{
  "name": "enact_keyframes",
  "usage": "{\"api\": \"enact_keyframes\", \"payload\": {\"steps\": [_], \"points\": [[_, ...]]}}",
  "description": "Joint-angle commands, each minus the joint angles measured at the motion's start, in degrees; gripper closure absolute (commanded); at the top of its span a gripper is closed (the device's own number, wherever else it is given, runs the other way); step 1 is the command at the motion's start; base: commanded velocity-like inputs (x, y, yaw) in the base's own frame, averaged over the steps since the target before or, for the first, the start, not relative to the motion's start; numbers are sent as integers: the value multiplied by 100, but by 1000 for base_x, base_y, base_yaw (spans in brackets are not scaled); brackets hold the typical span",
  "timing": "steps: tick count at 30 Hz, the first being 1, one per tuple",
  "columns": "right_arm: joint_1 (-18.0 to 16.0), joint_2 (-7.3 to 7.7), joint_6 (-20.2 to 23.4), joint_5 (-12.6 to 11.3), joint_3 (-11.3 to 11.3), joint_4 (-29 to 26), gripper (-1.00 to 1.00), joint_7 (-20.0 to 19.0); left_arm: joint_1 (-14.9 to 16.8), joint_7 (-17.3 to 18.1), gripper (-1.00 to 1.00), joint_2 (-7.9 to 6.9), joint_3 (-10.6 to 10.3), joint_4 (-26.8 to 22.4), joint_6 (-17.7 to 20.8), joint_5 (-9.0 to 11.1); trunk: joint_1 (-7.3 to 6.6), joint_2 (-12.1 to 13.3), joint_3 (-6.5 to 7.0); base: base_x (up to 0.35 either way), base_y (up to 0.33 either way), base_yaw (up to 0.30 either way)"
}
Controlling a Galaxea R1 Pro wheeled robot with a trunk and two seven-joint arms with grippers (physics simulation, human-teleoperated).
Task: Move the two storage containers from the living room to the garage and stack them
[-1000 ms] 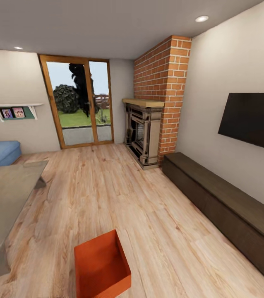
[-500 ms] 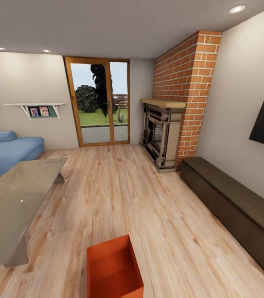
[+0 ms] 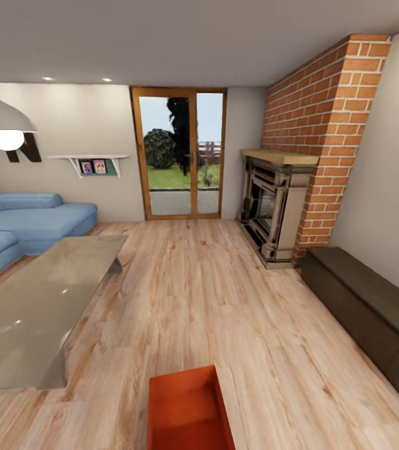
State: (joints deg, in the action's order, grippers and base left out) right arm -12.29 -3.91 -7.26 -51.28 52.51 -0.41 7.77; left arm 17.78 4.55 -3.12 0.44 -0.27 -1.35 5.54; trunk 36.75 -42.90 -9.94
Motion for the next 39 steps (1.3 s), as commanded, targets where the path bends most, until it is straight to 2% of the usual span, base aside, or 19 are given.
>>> {"api": "enact_keyframes", "payload": {"steps": [1,13,21,39], "points": [[-1,-2,-12,-48,48,-3,-100,23,6,29,-100,-2,0,10,-14,59,2,-7,-9,17,0,269],[-1,2,-10,-48,48,-3,-100,23,6,20,-100,4,0,10,-14,60,2,-7,-9,3,0,239],[-1,5,-12,-48,48,-3,-100,23,6,20,-100,0,0,10,-15,61,2,-7,-9,9,-3,16],[-1,4,-5,-48,48,-3,-100,23,6,20,-100,-4,0,10,-15,61,2,-7,-9,149,-94,0]]}}
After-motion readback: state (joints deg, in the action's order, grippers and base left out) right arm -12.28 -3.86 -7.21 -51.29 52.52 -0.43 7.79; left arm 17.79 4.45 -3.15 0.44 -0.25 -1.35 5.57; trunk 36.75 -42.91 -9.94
